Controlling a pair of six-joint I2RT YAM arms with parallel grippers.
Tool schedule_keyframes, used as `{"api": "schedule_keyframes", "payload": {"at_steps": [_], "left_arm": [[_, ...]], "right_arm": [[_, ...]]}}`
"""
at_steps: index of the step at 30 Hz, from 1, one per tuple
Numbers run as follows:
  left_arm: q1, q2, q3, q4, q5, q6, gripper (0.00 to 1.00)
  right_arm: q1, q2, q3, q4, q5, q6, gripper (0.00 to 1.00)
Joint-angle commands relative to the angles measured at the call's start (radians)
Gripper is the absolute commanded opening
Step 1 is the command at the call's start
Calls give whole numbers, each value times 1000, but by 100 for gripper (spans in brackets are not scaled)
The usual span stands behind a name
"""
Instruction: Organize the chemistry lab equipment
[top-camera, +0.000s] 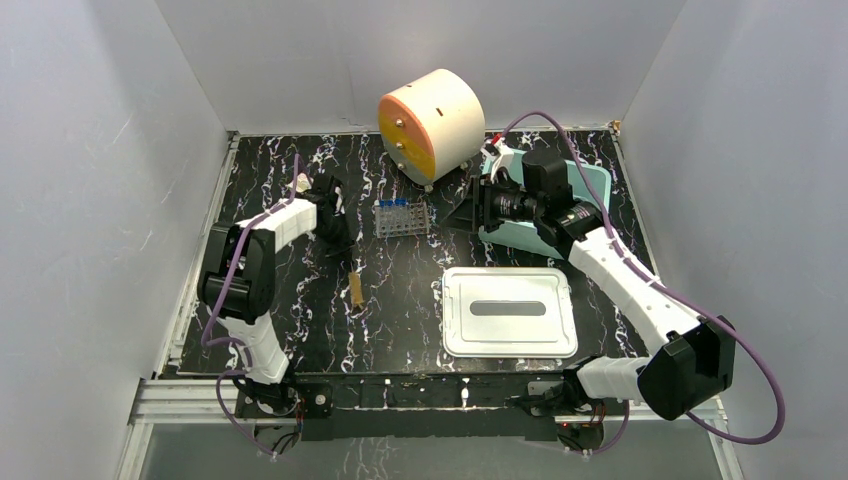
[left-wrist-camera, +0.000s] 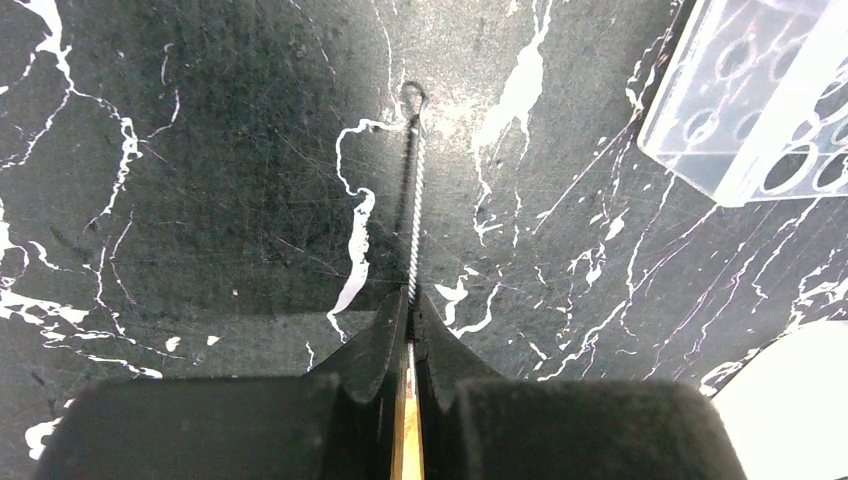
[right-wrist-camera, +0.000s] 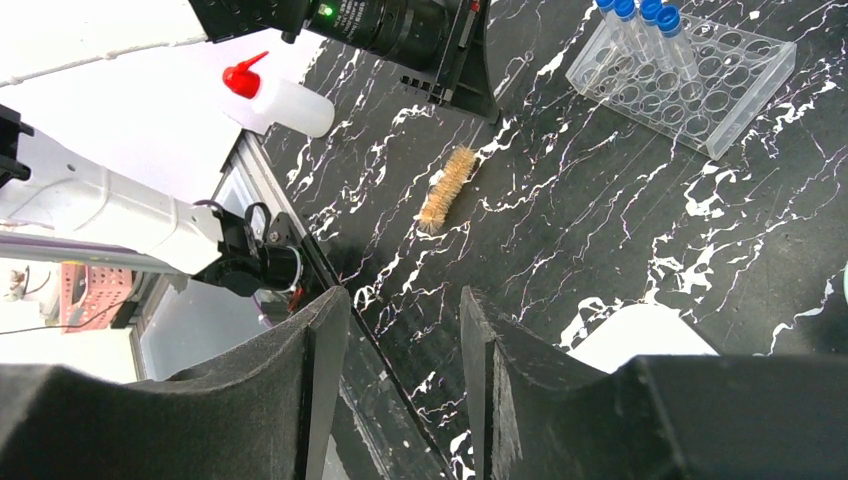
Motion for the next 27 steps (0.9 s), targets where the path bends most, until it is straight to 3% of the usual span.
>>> {"api": "schedule_keyframes", "payload": {"at_steps": [1,9,17,27], "left_arm": [[-13,-39,-19,-40,30,24,0],[-12,-310,-38,11,199,-23,0],[-15,-573,-141,268,482,-160,0],[-18,-646,-173,483,676,-273,0]], "right_arm": [[1,-30,-7,57,6,7,54],[4,-29,-15,56,22,12,56],[55,4,10,133,30,56,66],[168,123,110,334,71,185,67]]}}
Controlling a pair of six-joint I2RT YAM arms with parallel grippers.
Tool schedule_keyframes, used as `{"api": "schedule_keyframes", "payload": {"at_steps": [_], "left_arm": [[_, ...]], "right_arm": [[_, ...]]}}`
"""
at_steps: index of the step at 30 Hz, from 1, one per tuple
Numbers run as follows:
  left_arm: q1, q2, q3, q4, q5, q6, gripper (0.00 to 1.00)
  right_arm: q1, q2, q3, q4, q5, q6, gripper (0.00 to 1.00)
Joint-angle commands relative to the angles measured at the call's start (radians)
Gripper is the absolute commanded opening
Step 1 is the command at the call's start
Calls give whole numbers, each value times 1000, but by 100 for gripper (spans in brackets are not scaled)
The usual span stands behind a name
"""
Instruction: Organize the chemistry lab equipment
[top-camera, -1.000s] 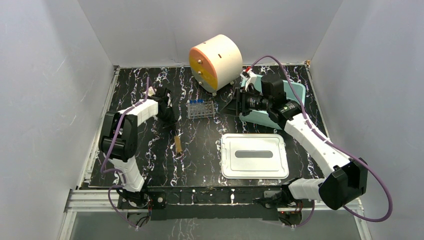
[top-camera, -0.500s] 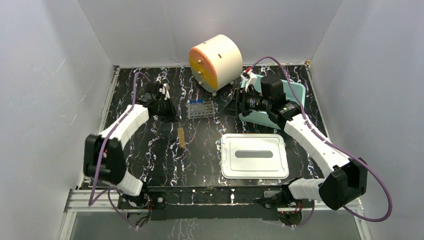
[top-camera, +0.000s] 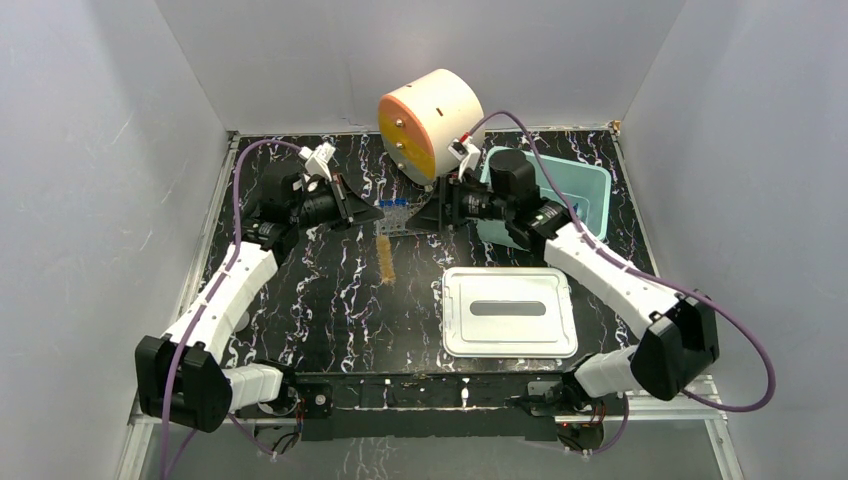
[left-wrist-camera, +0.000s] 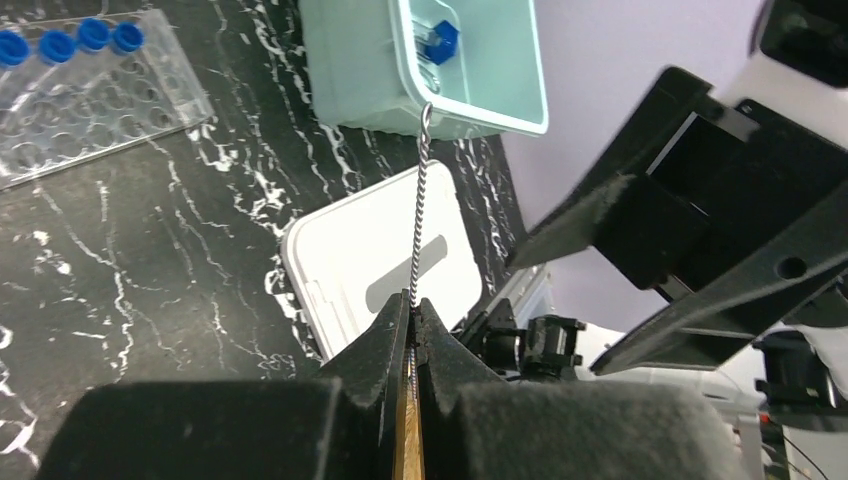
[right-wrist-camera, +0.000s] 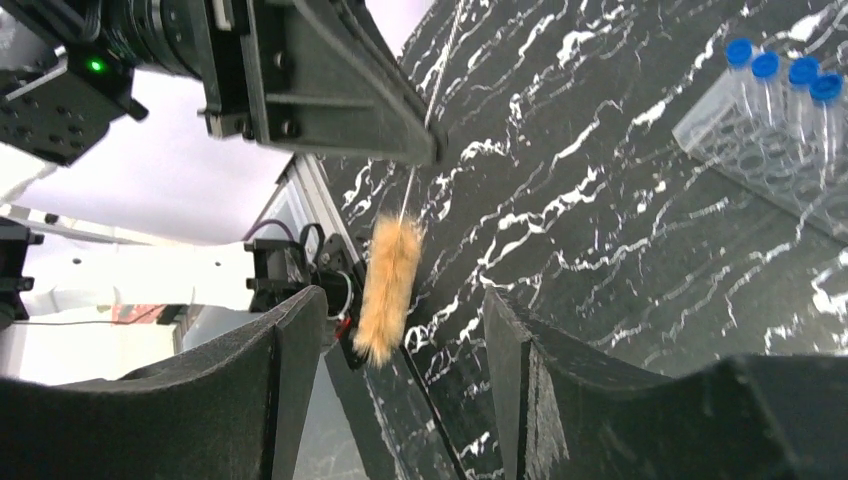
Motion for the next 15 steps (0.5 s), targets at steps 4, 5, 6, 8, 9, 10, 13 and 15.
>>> {"api": "schedule_keyframes", "payload": {"at_steps": [4,5,6,8,9,10,13,15], "left_arm": [[-3,-54,-14,157,142,-106,0],[-4,-58,-13,163,144,-115,0],[-4,-62,-14,170,146,-123,0],[-3,-70,-16,185,149,-142,0],[-3,-73,-19,193,151,-151,0],[-3,-75,-22,200,153,-160,0],[-5,-79,-26,211,161,-170,0],[-5,-79,-22,214,163,-171,0]], "right_arm": [[63,106,155,151,49,68,67],[70,117,162,147,56,65,67],[76,126,165,147,62,64,66],[86,141,164,161,60,69,58],[93,147,161,170,61,75,54],[97,152,158,183,59,80,50],[116,163,153,219,59,85,46],[125,169,156,223,74,85,46]]}}
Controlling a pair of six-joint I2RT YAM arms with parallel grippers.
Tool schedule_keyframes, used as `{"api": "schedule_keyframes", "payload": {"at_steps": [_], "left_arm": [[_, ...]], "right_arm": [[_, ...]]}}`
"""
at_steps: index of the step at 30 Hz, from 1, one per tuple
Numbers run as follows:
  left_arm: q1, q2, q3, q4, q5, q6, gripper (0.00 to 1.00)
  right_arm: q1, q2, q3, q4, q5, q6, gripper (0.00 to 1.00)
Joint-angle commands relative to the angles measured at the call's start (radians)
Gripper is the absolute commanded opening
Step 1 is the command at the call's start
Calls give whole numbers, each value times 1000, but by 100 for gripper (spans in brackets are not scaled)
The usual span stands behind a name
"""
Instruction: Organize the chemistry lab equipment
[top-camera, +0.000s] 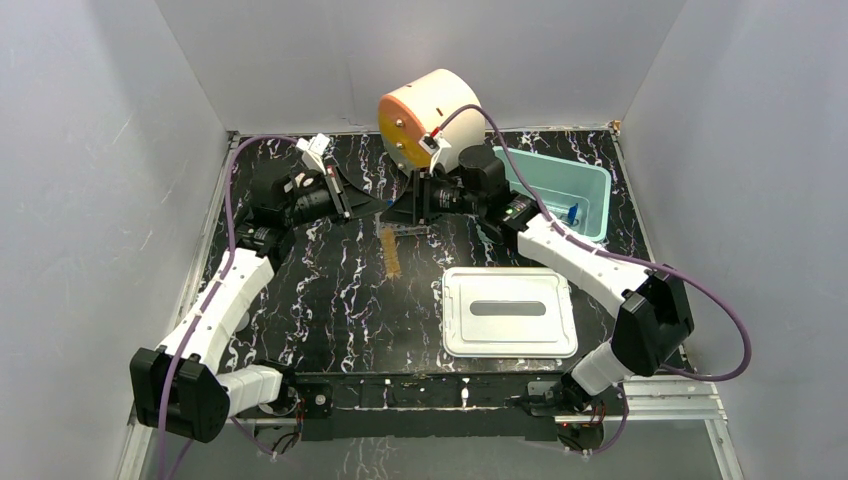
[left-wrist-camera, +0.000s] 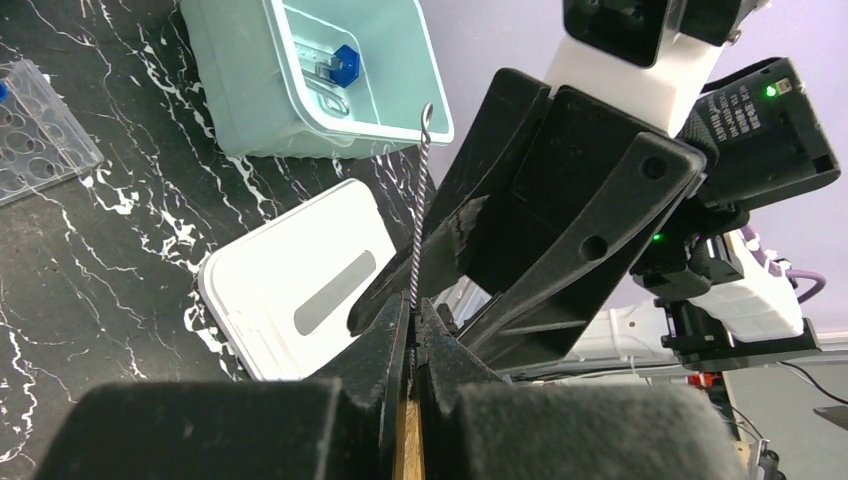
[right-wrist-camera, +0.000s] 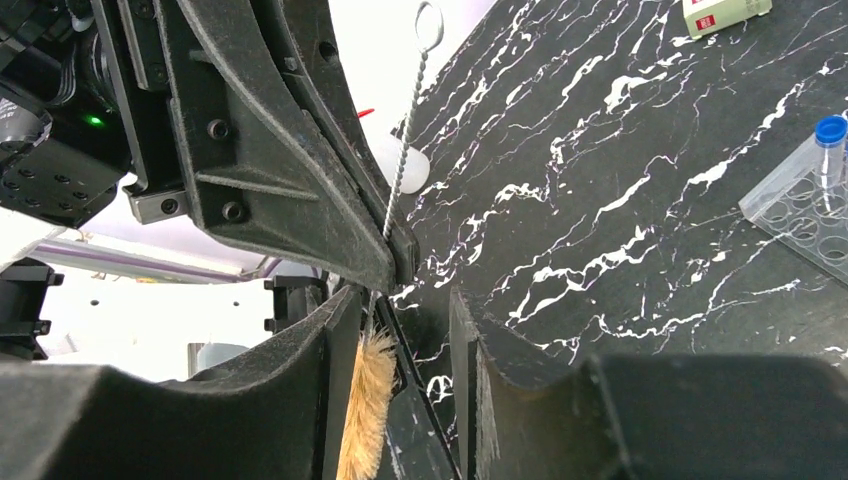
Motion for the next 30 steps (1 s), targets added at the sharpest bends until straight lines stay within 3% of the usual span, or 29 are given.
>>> {"api": "schedule_keyframes", "payload": {"at_steps": [1,4,10,11,15,18,23,30], "left_arm": [[-4,-33,-7,36,49,-29,0],[-4,-35,-6,39,52,-30,0],[-4,-52,-1,19,36,-19,0],[-4,-56,2,6,26,-16,6],[-3,-72,32,-65,-44,15,46],[-3,-89,69,-154,-145,54,63],[-3,-97,132,-313,-308,129,71],[-3,-123,114,-372,-345,155,72]], "right_arm": [[22,12,41,97,27,13,46],[23,21,47,101,34,12,39],[23,26,62,30,101,-16,5],[23,21,60,22,111,-28,1],[24,-10,61,-20,154,-109,0],[24,-40,80,-85,184,-218,0],[18,-76,183,-283,317,-540,0],[-102,-7,398,-539,523,-829,0]]}}
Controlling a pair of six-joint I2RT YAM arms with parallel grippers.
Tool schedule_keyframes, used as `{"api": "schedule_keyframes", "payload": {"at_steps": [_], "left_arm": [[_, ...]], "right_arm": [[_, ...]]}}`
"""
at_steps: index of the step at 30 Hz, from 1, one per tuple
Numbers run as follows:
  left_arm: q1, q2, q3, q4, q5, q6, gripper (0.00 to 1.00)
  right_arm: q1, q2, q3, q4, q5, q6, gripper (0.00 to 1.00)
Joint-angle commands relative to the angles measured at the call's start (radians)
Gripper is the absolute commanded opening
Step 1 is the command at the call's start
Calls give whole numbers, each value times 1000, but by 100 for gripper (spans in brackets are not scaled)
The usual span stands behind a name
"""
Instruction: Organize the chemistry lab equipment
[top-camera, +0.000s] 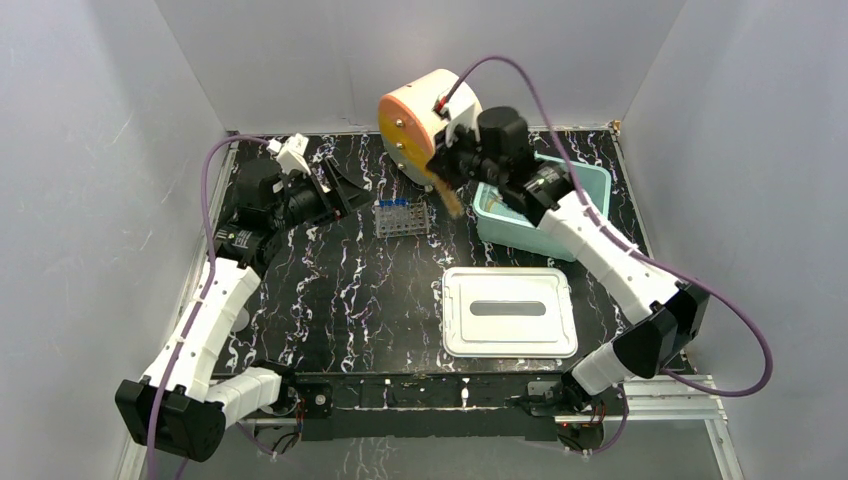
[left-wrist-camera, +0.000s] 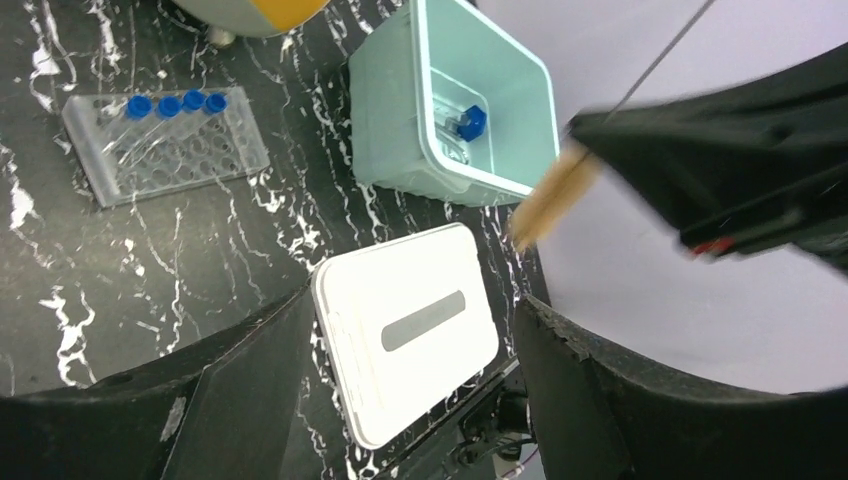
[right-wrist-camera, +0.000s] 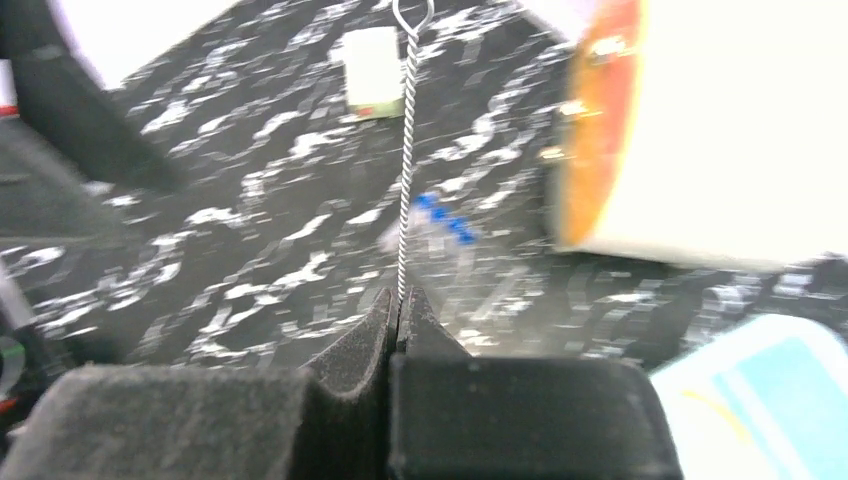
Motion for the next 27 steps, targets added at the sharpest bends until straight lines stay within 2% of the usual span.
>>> {"api": "schedule_keyframes", "payload": {"at_steps": [1,5,10,17,24,27], "left_arm": [[-1,-39,8,-78,-53,39,72],[-1,-39,10,-136,-87,54,72],[-1,-25,5,-241,-138,55,73],[-1,-31,-69,-259,-129,44,73],[-1,-16,-58,-303,-101,57,74],[-1,-15,-67,-321,-48,47,74]], "right_arm": [[-107,12,128,-154,175,-258,0],[-230,18,103,-139,185,-360,0],[-365,-26,-54,-14,236,-547,0],[-494,-17,-104,-52,155,-719,0],[-647,144,-5,-318,-200,-890,0],[-649,244,63,-402,-242,-912,0]]}}
